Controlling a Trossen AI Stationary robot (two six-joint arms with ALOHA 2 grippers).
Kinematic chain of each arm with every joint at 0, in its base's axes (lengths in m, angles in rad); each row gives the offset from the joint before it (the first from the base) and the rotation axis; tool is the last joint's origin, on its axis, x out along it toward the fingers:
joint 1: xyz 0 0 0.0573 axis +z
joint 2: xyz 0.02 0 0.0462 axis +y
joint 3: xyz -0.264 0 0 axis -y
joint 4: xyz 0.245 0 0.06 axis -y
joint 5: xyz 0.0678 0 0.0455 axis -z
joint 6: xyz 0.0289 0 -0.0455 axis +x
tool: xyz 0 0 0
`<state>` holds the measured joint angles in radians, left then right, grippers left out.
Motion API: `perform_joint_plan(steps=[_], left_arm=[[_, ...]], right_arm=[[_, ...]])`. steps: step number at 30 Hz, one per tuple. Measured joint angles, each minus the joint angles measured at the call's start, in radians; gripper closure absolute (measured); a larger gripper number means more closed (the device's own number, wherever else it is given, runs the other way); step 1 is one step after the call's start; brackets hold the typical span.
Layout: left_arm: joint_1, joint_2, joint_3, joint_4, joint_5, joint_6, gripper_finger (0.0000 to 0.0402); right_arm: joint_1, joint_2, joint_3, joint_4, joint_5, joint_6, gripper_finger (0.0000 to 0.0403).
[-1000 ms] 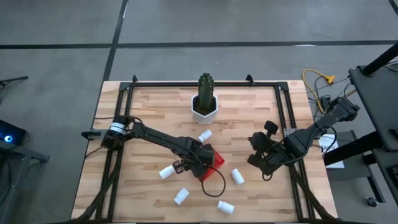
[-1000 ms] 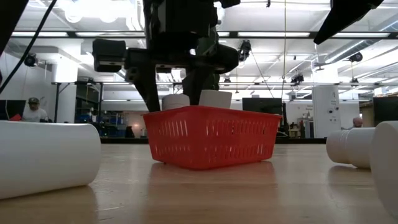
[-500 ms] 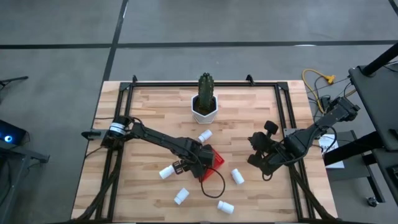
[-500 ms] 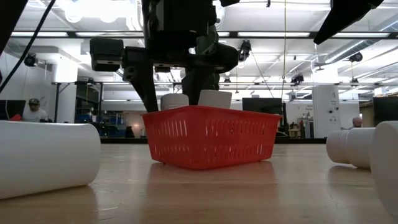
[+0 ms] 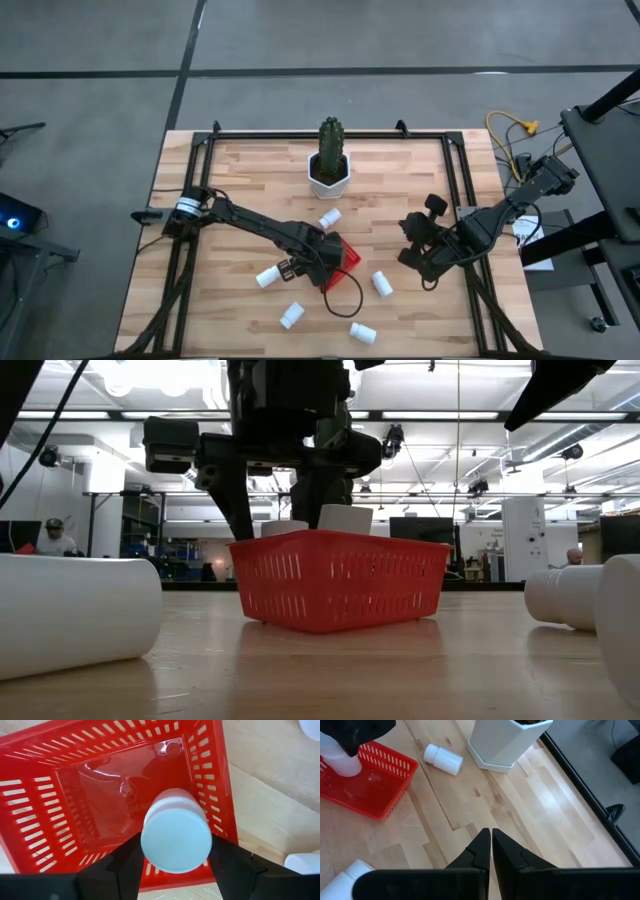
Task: Pick and place pill bottles into a basket
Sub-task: Put the white pill bottle into the red bin
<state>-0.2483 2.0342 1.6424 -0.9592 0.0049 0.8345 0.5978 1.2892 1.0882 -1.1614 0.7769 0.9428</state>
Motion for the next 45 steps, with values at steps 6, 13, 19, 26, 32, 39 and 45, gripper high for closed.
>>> perform_joint_plan(steps=[6, 13, 19, 26, 32, 39, 45], left_arm=[[-0.001, -0.001, 0.0, -0.001, -0.001, 0.002, 0.0208], [-0.002, -0.008, 0.0, -0.001, -0.004, 0.009, 0.0208], [-0.002, -0.008, 0.0, -0.001, -0.011, 0.008, 0.0208], [-0.003, -0.013, 0.002, -0.019, -0.014, 0.006, 0.0208], [-0.003, -0.013, 0.016, -0.036, -0.023, -0.017, 0.0208], [-0.003, -0.014, 0.061, -0.068, -0.026, -0.018, 0.0208], [-0.004, -0.014, 0.093, -0.117, -0.029, -0.04, 0.0208]], right_arm=[[0.0, 0.0, 0.0, 0.0, 0.0, 0.0, 0.0394], [0.0, 0.0, 0.0, 0.0, 0.0, 0.0, 0.0394], [0.0, 0.0, 0.0, 0.0, 0.0, 0.0, 0.0394], [0.0, 0.0, 0.0, 0.0, 0.0, 0.0, 0.0394], [0.0, 0.0, 0.0, 0.0, 0.001, 0.0, 0.0394], [0.0, 0.0, 0.0, 0.0, 0.0, 0.0, 0.0394], [0.0, 0.0, 0.0, -0.001, 0.001, 0.0, 0.0394]])
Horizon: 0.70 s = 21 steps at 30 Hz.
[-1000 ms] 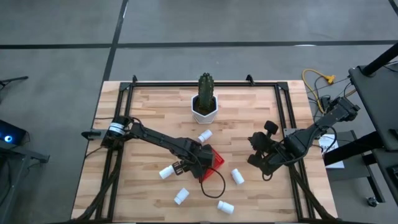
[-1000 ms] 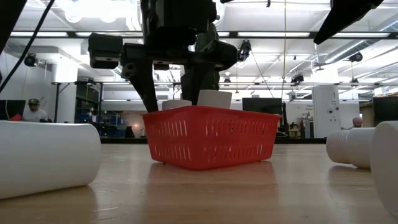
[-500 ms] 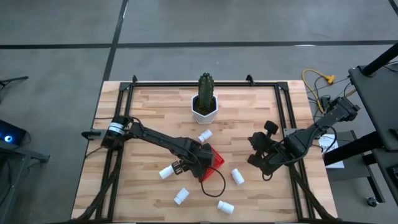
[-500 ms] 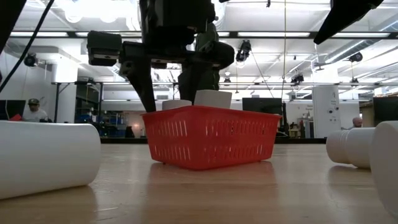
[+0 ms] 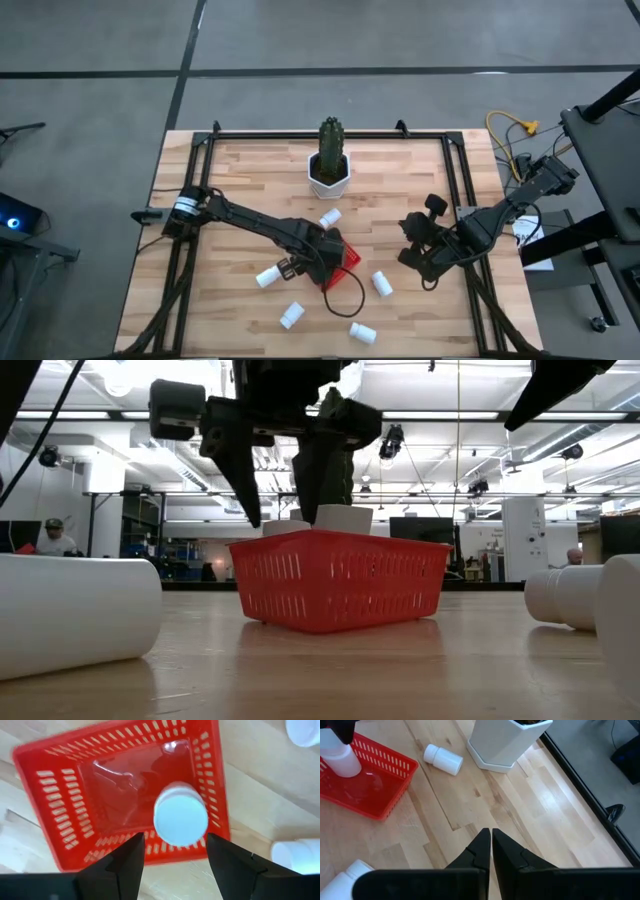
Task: Pick and place pill bottles into a basket
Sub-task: Put the white pill bottle into the red bin
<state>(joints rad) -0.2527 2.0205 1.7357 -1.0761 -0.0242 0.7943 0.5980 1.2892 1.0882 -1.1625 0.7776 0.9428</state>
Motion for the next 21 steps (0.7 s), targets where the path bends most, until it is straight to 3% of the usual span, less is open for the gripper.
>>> perform_joint_plan(steps=[11, 21], left_arm=[[-0.006, -0.014, 0.007, -0.099, 0.001, -0.033, 0.0208], [-0.011, -0.116, 0.009, -0.044, 0.013, -0.057, 0.0208]], right_arm=[[0.0, 0.0, 0.0, -0.001, 0.0, -0.003, 0.0394], [-0.001, -0.003, 0.0, -0.001, 0.004, -0.006, 0.0394]])
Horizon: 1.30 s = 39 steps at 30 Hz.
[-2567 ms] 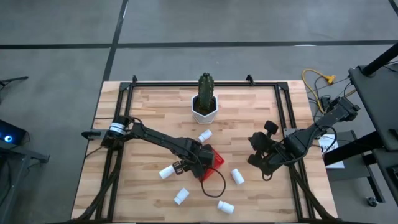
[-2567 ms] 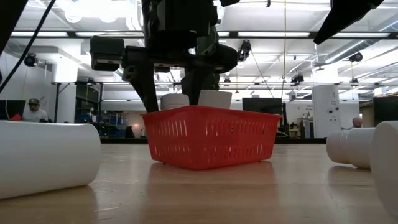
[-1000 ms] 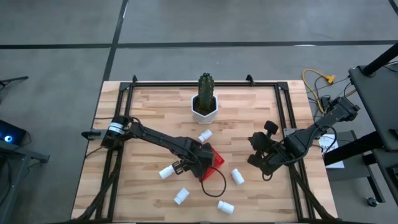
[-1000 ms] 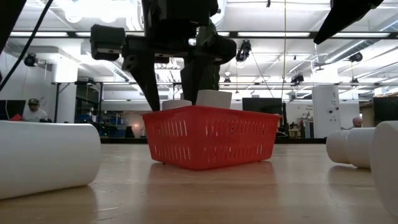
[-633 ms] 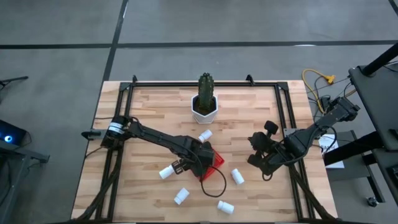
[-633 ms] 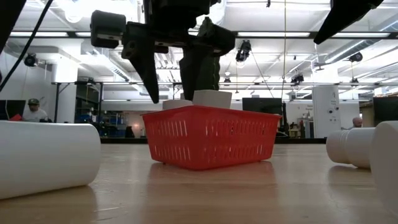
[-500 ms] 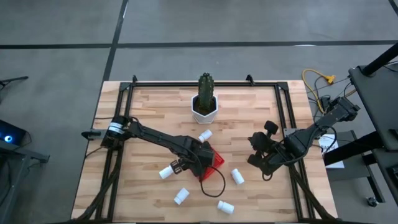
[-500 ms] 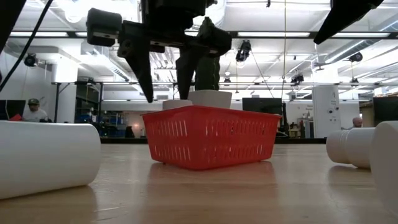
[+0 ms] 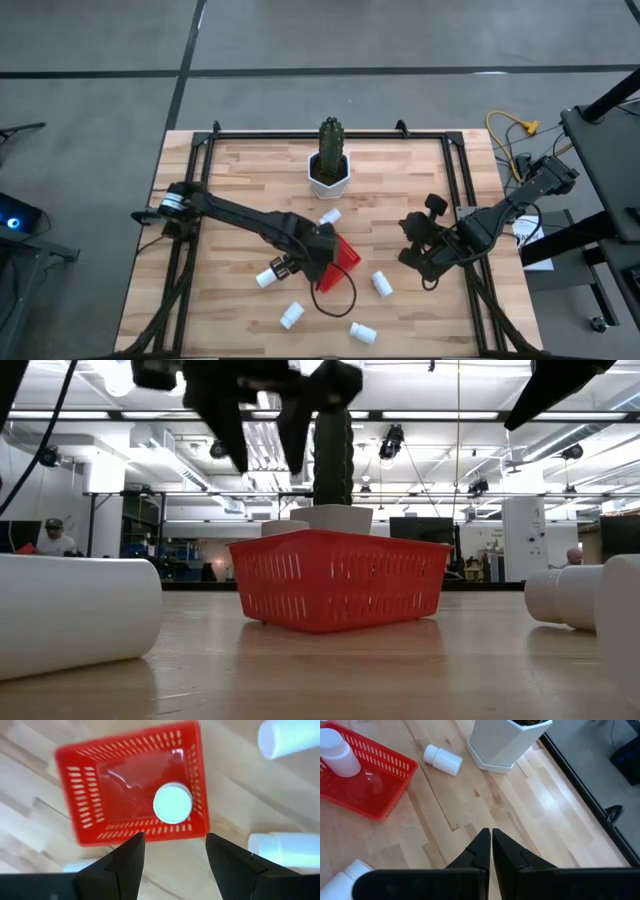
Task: Pick and place pill bottles into a basket
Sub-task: Put the white pill bottle into the red bin
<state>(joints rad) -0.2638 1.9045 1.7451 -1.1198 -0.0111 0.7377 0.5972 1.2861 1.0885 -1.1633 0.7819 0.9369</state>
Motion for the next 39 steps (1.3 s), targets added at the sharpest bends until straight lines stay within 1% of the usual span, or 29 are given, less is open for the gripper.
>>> perform_joint_plan(steps=[5, 13, 18, 21, 24, 32, 39], left_arm=[[0.0, -0.081, 0.005, 0.09, 0.047, -0.05, 0.0208], [0.0, -0.193, -0.005, 0.12, 0.146, -0.157, 0.0208], [-0.001, -0.289, -0.076, 0.22, 0.157, -0.176, 0.0208], [-0.001, -0.358, -0.145, 0.284, 0.157, -0.181, 0.0208], [0.0, -0.427, -0.23, 0.358, 0.157, -0.185, 0.0208], [0.0, -0.62, -0.522, 0.605, 0.157, -0.236, 0.0208], [-0.001, -0.778, -0.754, 0.823, 0.152, -0.264, 0.0208]], right_arm=[[0.0, -0.005, 0.0, 0.0, 0.004, 0.003, 0.0394], [0.0, -0.006, 0.0, 0.0, 0.004, 0.003, 0.0394], [0.0, -0.006, 0.0, 0.003, 0.006, 0.0, 0.0394], [0.0, -0.006, 0.0, 0.014, 0.007, -0.002, 0.0394], [0.0, -0.006, 0.0, 0.051, 0.007, -0.038, 0.0394], [0.0, -0.006, -0.001, 0.218, 0.006, -0.175, 0.0394], [-0.002, -0.006, -0.002, 0.263, 0.02, -0.205, 0.0394]])
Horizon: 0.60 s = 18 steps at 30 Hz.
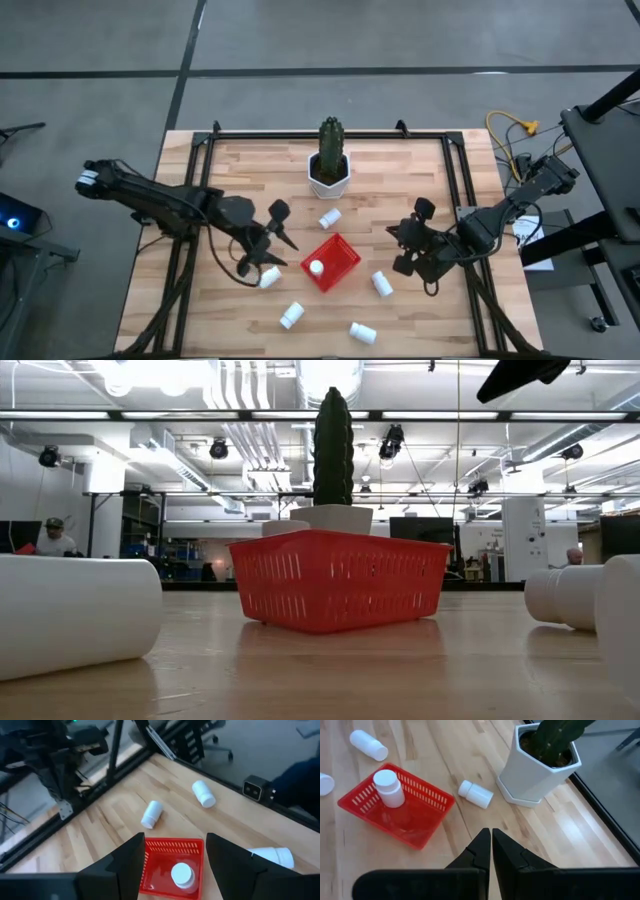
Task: Pick and place pill bottles into a basket
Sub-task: Put the white pill bottle into the red bin
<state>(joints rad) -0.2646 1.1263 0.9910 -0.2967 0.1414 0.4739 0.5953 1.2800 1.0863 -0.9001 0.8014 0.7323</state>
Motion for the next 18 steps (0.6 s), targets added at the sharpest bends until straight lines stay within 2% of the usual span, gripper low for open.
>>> perform_joint_plan(steps=[10, 18], left_arm=[[0.0, -0.205, -0.277, 0.208, -0.046, -0.077, 0.0208], [0.001, -0.339, -0.457, 0.349, -0.093, -0.103, 0.0208]], right_arm=[[0.0, 0.0, -0.026, 0.002, 0.134, 0.023, 0.0394], [0.0, 0.0, -0.162, 0.119, 0.179, 0.077, 0.0394]])
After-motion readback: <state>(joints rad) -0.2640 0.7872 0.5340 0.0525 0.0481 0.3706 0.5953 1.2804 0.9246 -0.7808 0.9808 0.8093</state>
